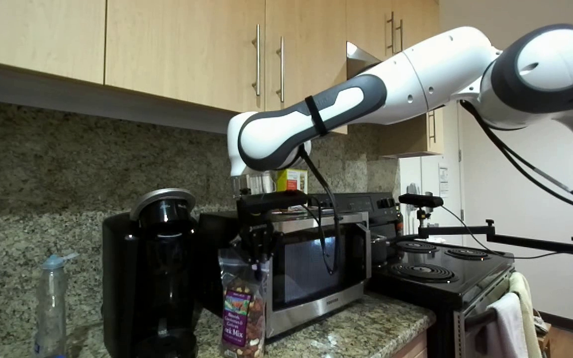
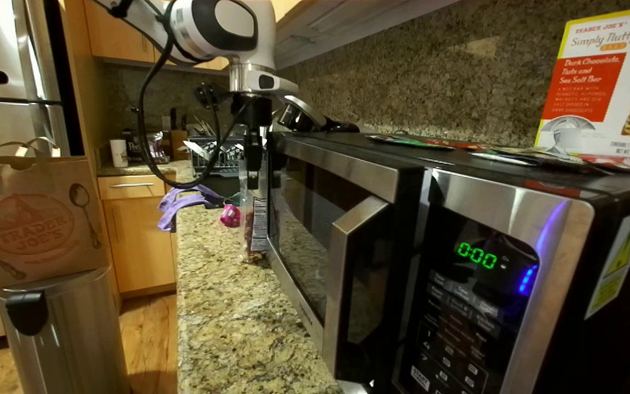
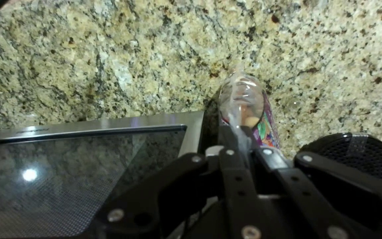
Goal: Pick up the packet on the countertop
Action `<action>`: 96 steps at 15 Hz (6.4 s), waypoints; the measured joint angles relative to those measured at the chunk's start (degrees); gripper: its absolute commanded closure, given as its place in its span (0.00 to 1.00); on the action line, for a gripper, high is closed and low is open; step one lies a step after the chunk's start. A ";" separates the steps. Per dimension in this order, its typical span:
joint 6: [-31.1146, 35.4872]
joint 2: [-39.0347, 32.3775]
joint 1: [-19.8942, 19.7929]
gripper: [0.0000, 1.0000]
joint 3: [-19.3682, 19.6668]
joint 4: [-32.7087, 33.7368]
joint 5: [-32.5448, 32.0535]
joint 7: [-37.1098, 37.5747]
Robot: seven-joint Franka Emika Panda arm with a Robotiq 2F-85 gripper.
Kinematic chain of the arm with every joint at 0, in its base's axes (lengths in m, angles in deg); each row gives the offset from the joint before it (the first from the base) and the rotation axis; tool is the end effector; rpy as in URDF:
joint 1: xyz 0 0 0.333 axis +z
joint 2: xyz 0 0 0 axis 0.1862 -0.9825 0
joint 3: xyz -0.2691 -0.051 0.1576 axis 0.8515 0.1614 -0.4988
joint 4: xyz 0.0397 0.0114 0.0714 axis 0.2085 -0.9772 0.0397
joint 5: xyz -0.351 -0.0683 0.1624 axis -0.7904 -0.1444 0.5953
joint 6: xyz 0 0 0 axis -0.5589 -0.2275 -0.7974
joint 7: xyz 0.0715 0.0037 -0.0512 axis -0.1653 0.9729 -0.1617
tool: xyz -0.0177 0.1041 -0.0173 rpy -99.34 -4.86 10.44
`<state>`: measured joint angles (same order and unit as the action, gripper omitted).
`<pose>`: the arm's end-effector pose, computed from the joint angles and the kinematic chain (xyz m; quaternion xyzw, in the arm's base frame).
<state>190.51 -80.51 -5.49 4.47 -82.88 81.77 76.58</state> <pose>0.6574 0.0361 0.4353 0.9629 -0.2654 -0.0145 0.0461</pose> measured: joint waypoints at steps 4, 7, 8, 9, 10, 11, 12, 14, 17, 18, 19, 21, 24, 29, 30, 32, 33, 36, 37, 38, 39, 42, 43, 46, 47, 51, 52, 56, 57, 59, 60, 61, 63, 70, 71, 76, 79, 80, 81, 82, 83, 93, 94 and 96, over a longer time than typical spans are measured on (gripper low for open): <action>-0.38 1.52 1.77 0.91 -0.97 0.01 -0.08 -1.60; -1.29 3.01 3.35 0.91 -1.61 0.12 -0.18 -2.77; -1.59 3.36 3.68 0.91 -1.88 0.20 -0.19 -3.31; -1.85 3.62 3.97 0.91 -2.04 0.26 -0.19 -3.76; -2.10 3.76 4.08 0.91 -2.24 0.31 -0.19 -4.01; -2.52 3.79 4.08 0.91 -2.39 0.34 -0.19 -4.09; -3.08 3.77 4.07 0.91 -2.40 0.34 -0.19 -4.10; -4.52 3.56 3.97 0.90 -2.31 0.41 -0.19 -4.11; -7.00 2.40 3.71 0.84 -1.83 1.10 -0.19 -4.11; -7.63 1.59 3.52 0.66 -1.55 1.62 -0.19 -4.11; -7.86 0.68 3.26 0.63 -1.30 2.23 -0.19 -4.11; -7.87 -1.33 3.03 0.50 -0.38 3.66 -0.19 -4.11; -7.87 -4.12 2.92 0.30 1.10 6.19 -0.31 -4.11; -7.83 -5.94 2.81 0.02 1.98 8.11 -0.36 -3.99; -7.82 -5.92 2.83 0.00 1.98 8.16 -0.36 -3.83; -7.80 -5.72 2.83 0.00 2.00 8.22 -0.36 -3.75; -7.80 -5.57 2.83 0.00 2.01 8.23 -0.36 -3.75; -7.74 -5.35 2.82 0.00 2.02 8.43 -0.36 -3.75; -7.68 -5.35 2.81 0.00 2.02 8.44 -0.36 -3.75; -7.60 -5.34 2.79 0.00 2.00 8.44 -0.34 -3.78; -7.53 -5.34 2.78 0.00 1.96 8.43 -0.30 -3.78; -7.22 -5.34 2.66 0.00 1.81 8.43 0.15 -3.87; -6.85 -5.34 2.58 0.00 1.68 8.40 0.17 -4.09; -4.67 -5.35 2.57 0.00 0.81 7.98 0.18 -5.61; -4.28 -5.35 2.55 0.05 0.58 7.82 0.18 -6.31; -3.85 -5.44 2.11 0.38 0.25 7.58 1.41 -9.01; -3.35 -5.60 1.79 0.44 0.16 7.60 2.01 -10.23; 3.10 -8.12 0.04 0.71 -0.04 8.92 3.73 -17.24; 3.78 -8.67 -0.23 0.77 -0.10 9.30 4.12 -18.43; 4.24 -9.39 -0.70 0.89 -0.30 10.04 4.58 -20.26; 4.27 -9.59 -0.86 0.91 -0.32 10.32 4.66 -20.99; 4.27 -9.69 -0.99 0.93 -0.34 10.50 4.66 -21.68; 4.21 -9.70 -1.23 0.96 -0.44 10.62 4.67 -22.37; 2.50 -7.80 -1.12 0.91 -0.54 10.32 4.66 -22.68; 2.38 -6.49 -1.03 0.92 -0.54 9.76 4.64 -22.62; 2.23 4.07 -0.39 0.91 -0.38 3.02 2.48 -20.55; 1.44 8.27 -0.40 0.92 -0.44 -0.06 2.35 -20.46; 1.29 8.87 -0.40 0.92 -0.50 -0.75 2.35 -20.46; 1.06 9.15 -0.40 0.67 -0.57 -1.32 2.35 -20.36; 0.72 9.18 -0.40 0.66 -0.68 -1.73 2.25 -20.15; 0.01 9.16 -0.31 0.60 -0.77 -2.09 1.40 -18.53; 3.44 8.37 1.87 0.22 -3.10 -10.76 11.19 3.26; 3.75 8.37 1.85 0.16 -3.17 -11.17 11.91 3.27; 3.79 8.40 1.69 0.16 -3.16 -11.23 12.43 3.27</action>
<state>194.31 -72.11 -3.80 1.30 -94.11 94.20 79.85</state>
